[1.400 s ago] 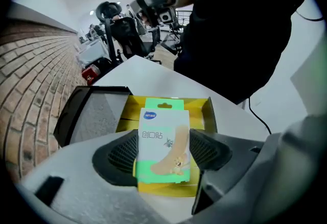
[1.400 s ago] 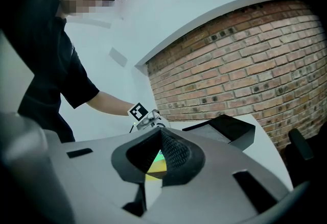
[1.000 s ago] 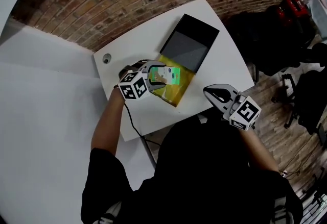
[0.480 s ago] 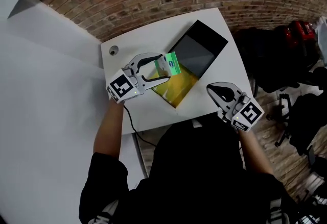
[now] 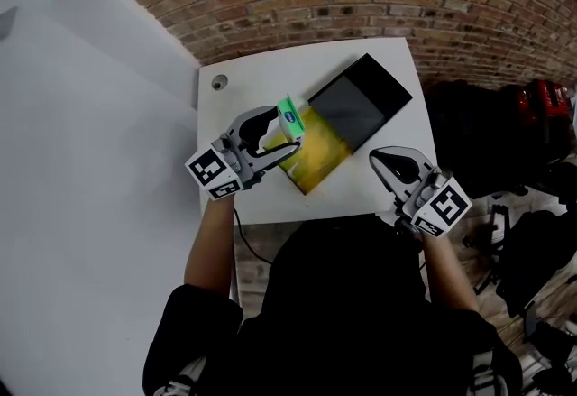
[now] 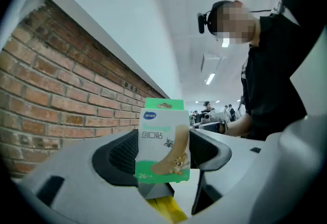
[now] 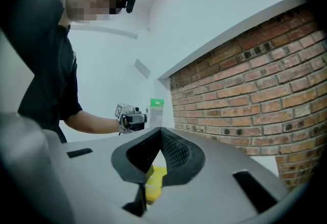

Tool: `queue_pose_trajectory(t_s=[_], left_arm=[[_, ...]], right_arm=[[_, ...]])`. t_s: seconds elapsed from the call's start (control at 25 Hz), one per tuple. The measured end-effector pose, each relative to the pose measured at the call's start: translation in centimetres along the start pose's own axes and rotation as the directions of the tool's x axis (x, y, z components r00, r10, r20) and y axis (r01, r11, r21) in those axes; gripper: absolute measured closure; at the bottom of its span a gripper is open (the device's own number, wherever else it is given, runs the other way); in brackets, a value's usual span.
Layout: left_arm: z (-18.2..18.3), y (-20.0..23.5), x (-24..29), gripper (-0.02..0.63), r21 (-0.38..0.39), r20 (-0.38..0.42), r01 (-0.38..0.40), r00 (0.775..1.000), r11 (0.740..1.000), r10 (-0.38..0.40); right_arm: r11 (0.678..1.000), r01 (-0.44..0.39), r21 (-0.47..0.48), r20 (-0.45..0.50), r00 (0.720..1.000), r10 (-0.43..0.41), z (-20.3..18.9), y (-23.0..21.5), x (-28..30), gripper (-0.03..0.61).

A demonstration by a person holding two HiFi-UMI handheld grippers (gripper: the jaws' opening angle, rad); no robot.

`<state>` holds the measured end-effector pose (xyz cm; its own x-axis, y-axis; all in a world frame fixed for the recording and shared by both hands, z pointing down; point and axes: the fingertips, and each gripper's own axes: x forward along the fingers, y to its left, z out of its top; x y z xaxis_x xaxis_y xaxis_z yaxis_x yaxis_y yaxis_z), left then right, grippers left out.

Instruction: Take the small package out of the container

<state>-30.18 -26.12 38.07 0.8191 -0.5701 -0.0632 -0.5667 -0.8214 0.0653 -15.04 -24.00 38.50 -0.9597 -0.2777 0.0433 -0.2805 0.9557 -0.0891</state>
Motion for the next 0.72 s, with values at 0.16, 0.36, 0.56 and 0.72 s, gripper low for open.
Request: queue_pose_trajectory(t_s=[0.16, 0.36, 0.56, 0.72], left_arm=[[0.6, -0.5, -1.5, 0.293, -0.074, 0.087, -0.087, 0.992, 0.993, 0.093], [0.9, -1.4, -3.5, 0.295, -0.136, 0.155, -0.15, 0.973, 0.979, 0.171], [-0.4, -2.9, -5.0, 0.294, -0.252, 0.245, -0.199, 0.934, 0.947, 0.261], [-1.2, -4.3, -5.1, 0.294, -0.289, 0.282, -0.238, 0.905, 0.927, 0.32]], right_arm=[[0.999, -0.044, -0.017, 0.011, 0.999, 0.044, 1.1, -0.3, -0.7, 0.572], [0.998, -0.063, -0.026, 0.019, 0.998, 0.064, 1.8, -0.9, -1.7, 0.572], [0.996, -0.091, -0.026, 0.033, 0.995, 0.092, 2.3, -1.6, -2.5, 0.572], [0.993, -0.114, -0.028, 0.038, 0.993, 0.115, 2.3, -2.1, -3.1, 0.572]])
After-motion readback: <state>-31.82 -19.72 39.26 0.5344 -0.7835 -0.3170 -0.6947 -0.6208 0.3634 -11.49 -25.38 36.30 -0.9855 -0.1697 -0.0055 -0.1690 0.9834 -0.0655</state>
